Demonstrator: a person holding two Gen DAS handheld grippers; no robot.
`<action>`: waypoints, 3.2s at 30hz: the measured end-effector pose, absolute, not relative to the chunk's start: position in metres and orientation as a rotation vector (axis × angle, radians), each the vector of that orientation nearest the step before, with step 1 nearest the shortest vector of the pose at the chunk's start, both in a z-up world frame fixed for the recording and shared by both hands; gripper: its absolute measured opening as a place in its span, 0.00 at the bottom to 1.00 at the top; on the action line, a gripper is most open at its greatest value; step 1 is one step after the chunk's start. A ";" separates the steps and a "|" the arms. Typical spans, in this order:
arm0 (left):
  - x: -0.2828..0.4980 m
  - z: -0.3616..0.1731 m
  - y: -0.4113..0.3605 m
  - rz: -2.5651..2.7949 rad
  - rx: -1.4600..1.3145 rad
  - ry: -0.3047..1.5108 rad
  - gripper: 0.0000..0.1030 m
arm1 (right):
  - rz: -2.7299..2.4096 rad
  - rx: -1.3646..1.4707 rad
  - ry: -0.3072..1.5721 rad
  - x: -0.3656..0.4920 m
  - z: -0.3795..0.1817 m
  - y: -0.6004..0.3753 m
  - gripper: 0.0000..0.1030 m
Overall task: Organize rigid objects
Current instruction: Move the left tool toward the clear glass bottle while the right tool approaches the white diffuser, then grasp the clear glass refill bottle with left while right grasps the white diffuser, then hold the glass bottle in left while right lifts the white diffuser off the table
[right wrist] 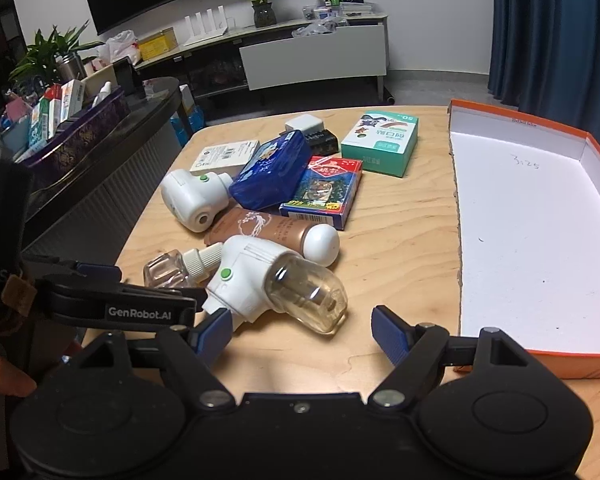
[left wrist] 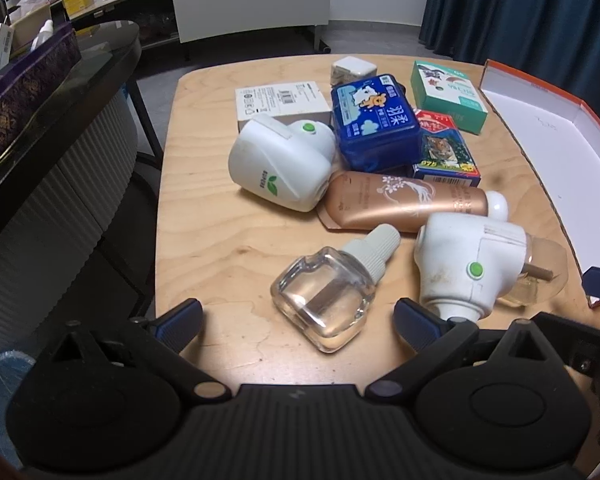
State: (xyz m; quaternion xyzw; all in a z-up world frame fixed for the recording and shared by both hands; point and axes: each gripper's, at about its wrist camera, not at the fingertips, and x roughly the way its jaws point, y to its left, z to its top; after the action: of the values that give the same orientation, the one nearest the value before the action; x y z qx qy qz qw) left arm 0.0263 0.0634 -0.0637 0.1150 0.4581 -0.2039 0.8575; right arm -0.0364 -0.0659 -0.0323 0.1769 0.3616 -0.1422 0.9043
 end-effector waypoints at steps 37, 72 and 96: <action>0.018 -0.055 0.067 -0.502 0.225 0.824 0.46 | -0.289 0.439 0.749 -0.019 -0.035 -0.060 0.88; 0.007 -0.068 0.081 -0.448 0.226 0.811 0.48 | -0.288 0.286 0.817 0.045 -0.041 -0.045 1.00; -0.007 -0.054 0.073 -0.467 0.145 0.779 0.48 | -0.181 0.291 0.726 -0.010 -0.031 -0.090 0.91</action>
State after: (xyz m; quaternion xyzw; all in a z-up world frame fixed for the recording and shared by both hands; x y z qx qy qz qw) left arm -0.0073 0.0735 -0.0539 0.0702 0.3760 -0.2255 0.8960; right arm -0.0098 -0.0901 -0.0312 0.1417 0.3534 -0.0882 0.9204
